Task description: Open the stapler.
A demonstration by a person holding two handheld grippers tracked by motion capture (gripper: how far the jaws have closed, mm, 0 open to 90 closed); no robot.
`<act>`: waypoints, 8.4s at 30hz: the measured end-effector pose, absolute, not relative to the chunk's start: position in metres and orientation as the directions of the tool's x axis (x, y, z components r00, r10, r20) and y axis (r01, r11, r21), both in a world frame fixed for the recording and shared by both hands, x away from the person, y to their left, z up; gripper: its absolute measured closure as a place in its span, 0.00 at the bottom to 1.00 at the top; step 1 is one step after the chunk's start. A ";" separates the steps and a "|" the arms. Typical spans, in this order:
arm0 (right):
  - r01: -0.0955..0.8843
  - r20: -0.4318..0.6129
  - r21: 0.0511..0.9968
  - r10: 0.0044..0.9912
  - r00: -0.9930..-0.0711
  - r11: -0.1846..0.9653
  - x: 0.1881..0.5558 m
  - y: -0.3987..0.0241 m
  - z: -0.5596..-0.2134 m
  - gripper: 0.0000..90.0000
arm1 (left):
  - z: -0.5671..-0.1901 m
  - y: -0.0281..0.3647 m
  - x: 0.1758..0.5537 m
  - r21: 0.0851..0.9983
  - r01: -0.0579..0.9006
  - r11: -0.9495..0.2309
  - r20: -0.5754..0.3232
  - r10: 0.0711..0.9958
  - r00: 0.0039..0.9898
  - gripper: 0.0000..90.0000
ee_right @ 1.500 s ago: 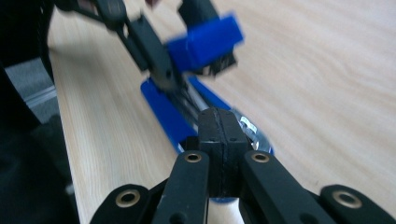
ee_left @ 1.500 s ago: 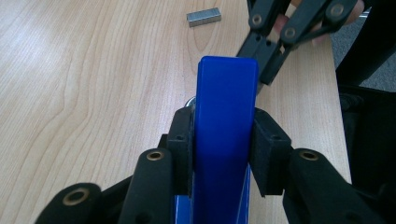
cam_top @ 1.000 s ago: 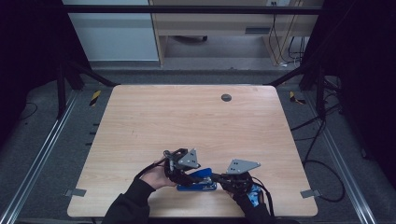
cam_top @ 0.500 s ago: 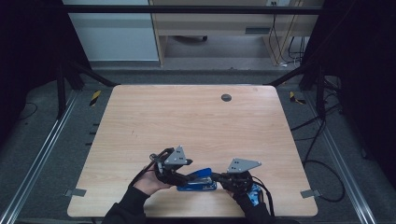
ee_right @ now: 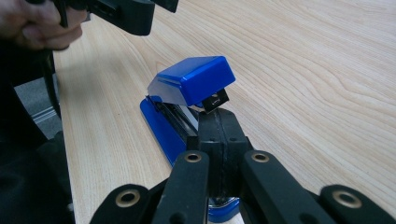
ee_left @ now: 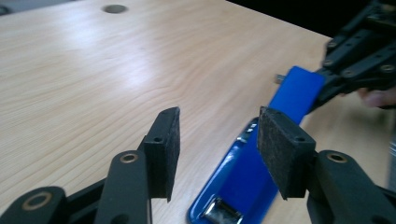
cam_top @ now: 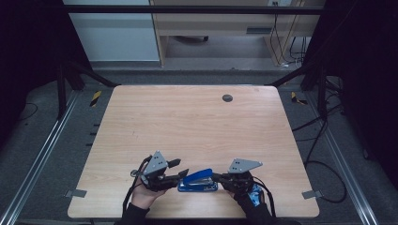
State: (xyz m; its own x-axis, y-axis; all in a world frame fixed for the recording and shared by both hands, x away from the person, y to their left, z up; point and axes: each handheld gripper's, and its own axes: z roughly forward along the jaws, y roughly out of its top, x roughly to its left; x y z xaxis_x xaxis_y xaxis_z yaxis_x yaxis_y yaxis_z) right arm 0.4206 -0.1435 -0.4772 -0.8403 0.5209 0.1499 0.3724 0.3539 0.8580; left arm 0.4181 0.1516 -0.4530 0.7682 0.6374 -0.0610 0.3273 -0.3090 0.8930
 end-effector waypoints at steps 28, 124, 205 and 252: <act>0.368 0.156 0.862 0.508 -0.847 0.348 0.423 -0.143 -0.475 1.00 | -0.502 0.137 0.352 0.939 0.326 -0.114 -0.100 0.814 0.572 0.77; 0.298 0.139 0.891 0.419 -0.897 0.343 0.428 -0.132 -0.461 1.00 | -0.522 0.044 0.352 0.904 0.386 -0.182 -0.065 0.835 0.546 0.99; 0.271 0.143 0.890 0.339 -0.930 0.366 0.440 -0.091 -0.447 1.00 | -0.521 0.045 0.351 0.904 0.380 -0.196 -0.049 0.835 0.548 1.00; 0.267 0.168 0.885 0.274 -0.947 0.380 0.450 -0.065 -0.452 1.00 | -0.522 0.045 0.350 0.906 0.378 -0.192 -0.049 0.838 0.544 1.00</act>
